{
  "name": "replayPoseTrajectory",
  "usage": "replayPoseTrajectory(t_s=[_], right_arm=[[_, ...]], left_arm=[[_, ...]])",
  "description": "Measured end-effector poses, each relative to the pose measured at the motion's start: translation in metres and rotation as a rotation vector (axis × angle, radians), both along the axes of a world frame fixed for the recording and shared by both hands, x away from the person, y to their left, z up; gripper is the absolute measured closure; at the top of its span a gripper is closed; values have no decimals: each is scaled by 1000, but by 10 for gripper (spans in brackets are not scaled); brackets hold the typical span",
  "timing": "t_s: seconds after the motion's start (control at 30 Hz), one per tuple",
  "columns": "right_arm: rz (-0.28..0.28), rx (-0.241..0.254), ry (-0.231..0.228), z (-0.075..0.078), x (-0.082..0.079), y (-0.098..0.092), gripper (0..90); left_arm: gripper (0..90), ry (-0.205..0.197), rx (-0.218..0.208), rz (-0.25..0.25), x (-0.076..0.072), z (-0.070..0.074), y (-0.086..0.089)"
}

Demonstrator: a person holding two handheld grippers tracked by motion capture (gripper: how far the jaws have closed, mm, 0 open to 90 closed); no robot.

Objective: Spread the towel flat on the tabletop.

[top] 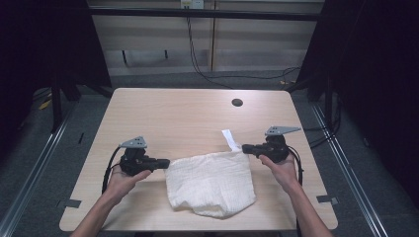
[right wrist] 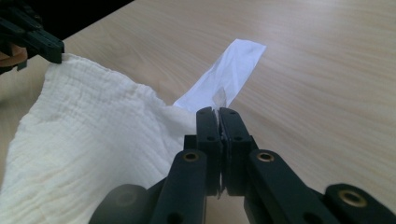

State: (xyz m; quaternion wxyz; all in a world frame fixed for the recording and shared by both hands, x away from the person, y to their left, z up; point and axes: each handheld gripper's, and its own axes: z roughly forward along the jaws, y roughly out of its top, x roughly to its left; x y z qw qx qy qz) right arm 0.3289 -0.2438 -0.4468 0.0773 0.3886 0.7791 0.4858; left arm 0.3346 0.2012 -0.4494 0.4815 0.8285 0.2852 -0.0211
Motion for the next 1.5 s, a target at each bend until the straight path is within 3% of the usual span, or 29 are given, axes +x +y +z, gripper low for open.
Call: replayPoseTrajectory(t_s=[0.27,0.5,0.77,1.0,1.1,1.17,1.27,1.5], right_arm=[[-11,28,-50,30,4,-4,878],[-6,36,-88,58,16,-3,879],[-15,55,-135,88,28,-4,880],[-39,70,-189,127,40,-7,881],[-54,52,-200,138,48,-7,881],[-61,54,-205,144,54,-8,881],[-79,64,-211,154,62,-9,881],[-132,65,-238,175,78,-14,881]], left_arm=[[884,-32,-58,-4,12,23,-3],[885,-81,-86,7,24,55,2],[886,-135,-62,44,36,86,10],[887,-199,-77,71,53,128,10],[887,-210,-46,87,60,138,6],[887,-214,-83,94,65,145,6],[887,-235,-62,112,74,156,3],[887,-270,-77,139,90,174,-2]])
